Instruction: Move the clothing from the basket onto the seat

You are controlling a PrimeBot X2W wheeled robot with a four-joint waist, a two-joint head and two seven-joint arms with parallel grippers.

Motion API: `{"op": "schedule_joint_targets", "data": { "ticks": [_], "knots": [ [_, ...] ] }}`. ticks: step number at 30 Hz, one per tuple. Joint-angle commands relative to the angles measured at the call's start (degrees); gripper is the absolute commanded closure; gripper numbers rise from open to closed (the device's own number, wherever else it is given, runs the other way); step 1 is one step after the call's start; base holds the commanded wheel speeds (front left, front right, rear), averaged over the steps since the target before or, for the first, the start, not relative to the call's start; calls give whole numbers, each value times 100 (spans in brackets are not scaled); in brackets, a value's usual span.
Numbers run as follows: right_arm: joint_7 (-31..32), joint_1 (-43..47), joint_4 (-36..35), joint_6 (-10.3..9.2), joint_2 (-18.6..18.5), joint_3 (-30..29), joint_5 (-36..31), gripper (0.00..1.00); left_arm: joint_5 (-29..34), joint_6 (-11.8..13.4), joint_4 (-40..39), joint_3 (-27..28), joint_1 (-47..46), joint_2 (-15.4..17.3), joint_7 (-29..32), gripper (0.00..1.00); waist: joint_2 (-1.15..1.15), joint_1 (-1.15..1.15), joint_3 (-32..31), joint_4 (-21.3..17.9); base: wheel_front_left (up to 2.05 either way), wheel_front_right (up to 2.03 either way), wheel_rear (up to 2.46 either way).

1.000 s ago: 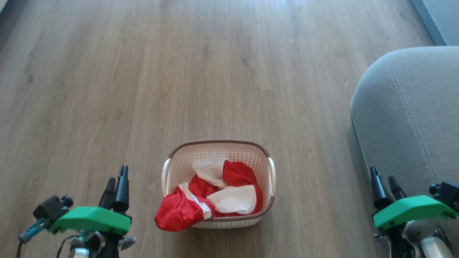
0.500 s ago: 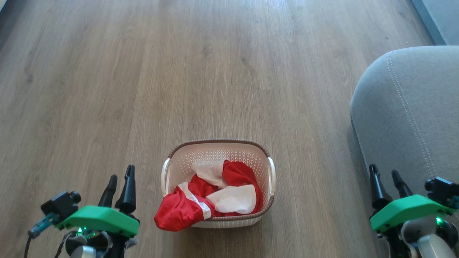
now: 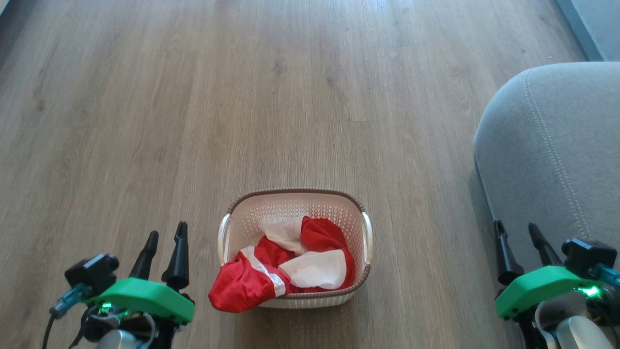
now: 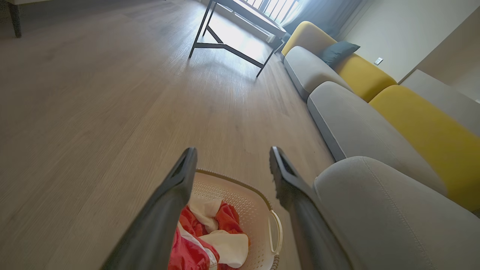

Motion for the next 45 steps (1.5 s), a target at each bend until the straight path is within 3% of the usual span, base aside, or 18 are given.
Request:
{"op": "schedule_joint_targets", "data": {
  "ticks": [1,33,45],
  "knots": [
    [-103,-273,-231,30,-191,96,-226,0,202,-27,-221,89,-330,118,-86,0,0,0,-3,-2,0,0,0],
    [-642,-292,-358,41,-351,374,-2259,0,2220,-38,-191,-157,-371,272,-624,0,0,0,13,-51,0,0,0],
    [-651,-288,-356,41,-335,356,-2281,0,2234,-38,-158,-155,-353,281,-634,0,0,0,18,-58,0,0,0]
  ]
}}
